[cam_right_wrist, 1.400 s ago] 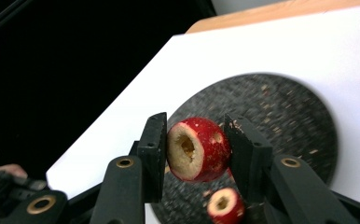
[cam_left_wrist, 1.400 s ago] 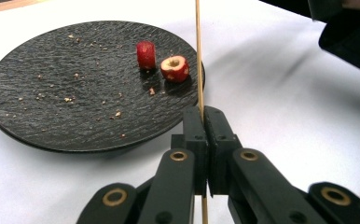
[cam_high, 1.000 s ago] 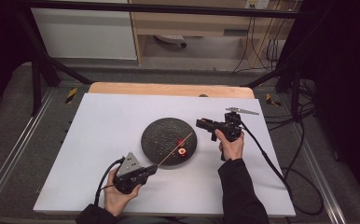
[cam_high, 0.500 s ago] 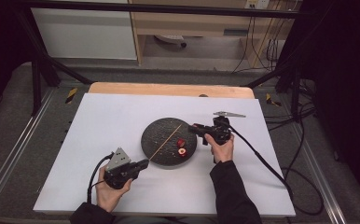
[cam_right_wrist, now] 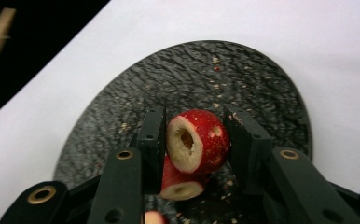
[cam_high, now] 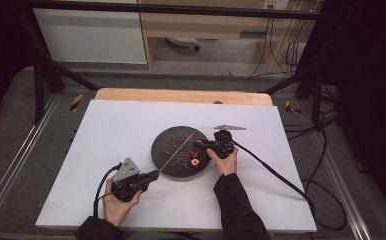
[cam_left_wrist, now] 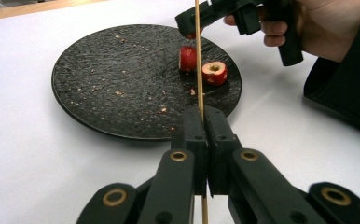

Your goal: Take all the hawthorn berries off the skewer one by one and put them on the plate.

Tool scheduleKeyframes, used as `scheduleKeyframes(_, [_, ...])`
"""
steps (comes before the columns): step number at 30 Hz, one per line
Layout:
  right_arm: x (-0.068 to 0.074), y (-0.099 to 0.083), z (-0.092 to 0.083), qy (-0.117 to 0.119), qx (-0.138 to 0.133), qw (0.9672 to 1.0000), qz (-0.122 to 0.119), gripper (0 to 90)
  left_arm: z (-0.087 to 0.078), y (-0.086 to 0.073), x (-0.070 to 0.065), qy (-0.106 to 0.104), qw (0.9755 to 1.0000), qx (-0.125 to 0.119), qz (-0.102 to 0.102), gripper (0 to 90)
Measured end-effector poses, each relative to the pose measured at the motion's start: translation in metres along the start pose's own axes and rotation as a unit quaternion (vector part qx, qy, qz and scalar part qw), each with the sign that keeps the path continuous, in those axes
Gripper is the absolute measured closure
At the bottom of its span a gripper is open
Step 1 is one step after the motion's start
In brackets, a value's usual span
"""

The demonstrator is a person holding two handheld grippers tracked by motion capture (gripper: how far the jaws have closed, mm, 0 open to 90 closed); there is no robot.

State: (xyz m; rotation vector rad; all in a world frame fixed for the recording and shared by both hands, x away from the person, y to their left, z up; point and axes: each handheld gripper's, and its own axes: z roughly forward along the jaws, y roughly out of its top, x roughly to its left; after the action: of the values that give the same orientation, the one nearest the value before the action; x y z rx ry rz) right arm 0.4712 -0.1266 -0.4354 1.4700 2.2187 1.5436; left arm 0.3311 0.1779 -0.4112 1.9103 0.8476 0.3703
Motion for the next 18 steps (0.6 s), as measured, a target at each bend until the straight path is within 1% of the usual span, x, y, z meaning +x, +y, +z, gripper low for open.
scheduleKeyframes(6, [-0.006,-0.004,0.009,-0.025,0.006,0.9996,-0.008,60.8,0.0,0.0,0.0,-0.001,1.0,0.002,0.0,88.0])
scheduleKeyframes(10, [-0.007,-0.006,0.012,-0.031,0.012,0.9994,-0.009,59.9,0.001,0.0,0.0,-0.001,1.0,0.003,0.001,88.0])
scheduleKeyframes(13, [-0.007,-0.006,0.011,-0.032,0.011,0.9994,-0.01,54.7,0.001,0.0,0.0,-0.001,1.0,0.004,0.0,88.0])
scheduleKeyframes(16, [-0.006,-0.003,0.006,-0.031,0.009,0.9994,-0.014,50.8,0.001,0.0,0.0,0.0,1.0,0.004,-0.001,88.0])
scheduleKeyframes(18, [-0.004,0.0,0.001,-0.032,0.003,0.9992,-0.025,46.6,0.0,0.0,0.0,0.0,1.0,0.004,-0.001,88.0])
